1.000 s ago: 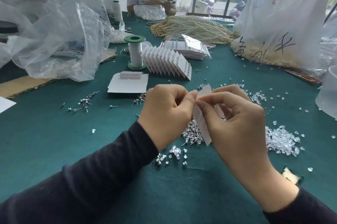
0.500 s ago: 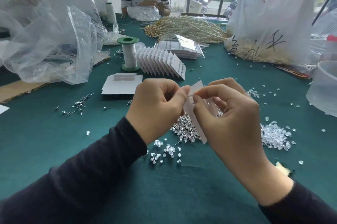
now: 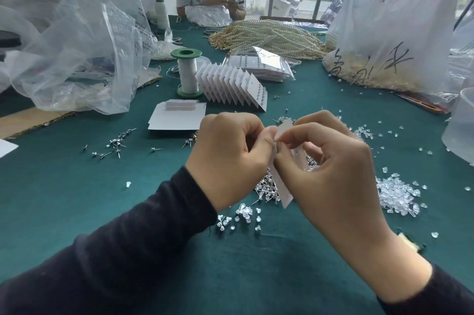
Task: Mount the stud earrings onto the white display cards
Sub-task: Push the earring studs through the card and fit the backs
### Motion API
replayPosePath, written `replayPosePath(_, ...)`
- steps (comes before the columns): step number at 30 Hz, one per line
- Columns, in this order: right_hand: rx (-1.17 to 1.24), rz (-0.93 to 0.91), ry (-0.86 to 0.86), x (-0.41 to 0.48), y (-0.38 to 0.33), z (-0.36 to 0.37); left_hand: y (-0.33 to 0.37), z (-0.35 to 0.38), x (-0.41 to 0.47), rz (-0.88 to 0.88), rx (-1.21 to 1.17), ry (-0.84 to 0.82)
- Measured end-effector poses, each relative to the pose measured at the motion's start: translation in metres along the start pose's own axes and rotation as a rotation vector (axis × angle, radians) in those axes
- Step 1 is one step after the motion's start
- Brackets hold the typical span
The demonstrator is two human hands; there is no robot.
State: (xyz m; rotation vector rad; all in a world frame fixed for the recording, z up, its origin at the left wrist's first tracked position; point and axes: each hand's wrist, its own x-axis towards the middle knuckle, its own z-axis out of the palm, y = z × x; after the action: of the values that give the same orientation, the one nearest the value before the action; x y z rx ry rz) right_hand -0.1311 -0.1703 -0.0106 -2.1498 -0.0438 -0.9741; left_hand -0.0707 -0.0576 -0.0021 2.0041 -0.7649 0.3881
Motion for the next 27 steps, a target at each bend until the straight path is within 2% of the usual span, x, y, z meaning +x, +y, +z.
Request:
replayPosePath(5, 0.006, -0.068, 0.023, 0.0, 0.001, 0.001, 0.001, -0.004, 0.001, 0.009, -0.048, -0.011)
replayPosePath(9, 0.067, -0.067, 0.067, 0.002, 0.002, -0.001, -0.001, -0.019, 0.014, -0.061, -0.329, -0.197)
replayPosePath(11, 0.141, -0.01, 0.095, 0.004, 0.002, -0.005, -0.011, -0.033, 0.022, -0.125, -0.277, -0.299)
replayPosePath(14, 0.341, 0.204, 0.124, 0.009, 0.006, -0.012, -0.032, -0.051, 0.03, -0.223, 0.028, -0.539)
replayPosePath(16, 0.562, 0.431, 0.13, 0.014, 0.01, -0.016, -0.039, -0.053, 0.029, -0.295, 0.123, -0.734)
replayPosePath(18, 0.79, 0.644, 0.091, 0.016, 0.015, -0.016, -0.039, -0.047, 0.026, -0.271, 0.18, -0.839)
replayPosePath(23, 1.097, 0.964, -0.078, 0.016, 0.018, -0.011, -0.035, -0.03, 0.019, -0.169, 0.228, -0.901)
replayPosePath(27, 1.199, 1.05, -0.271, 0.012, 0.015, -0.01, -0.032, -0.027, 0.018, -0.11, 0.266, -0.876)
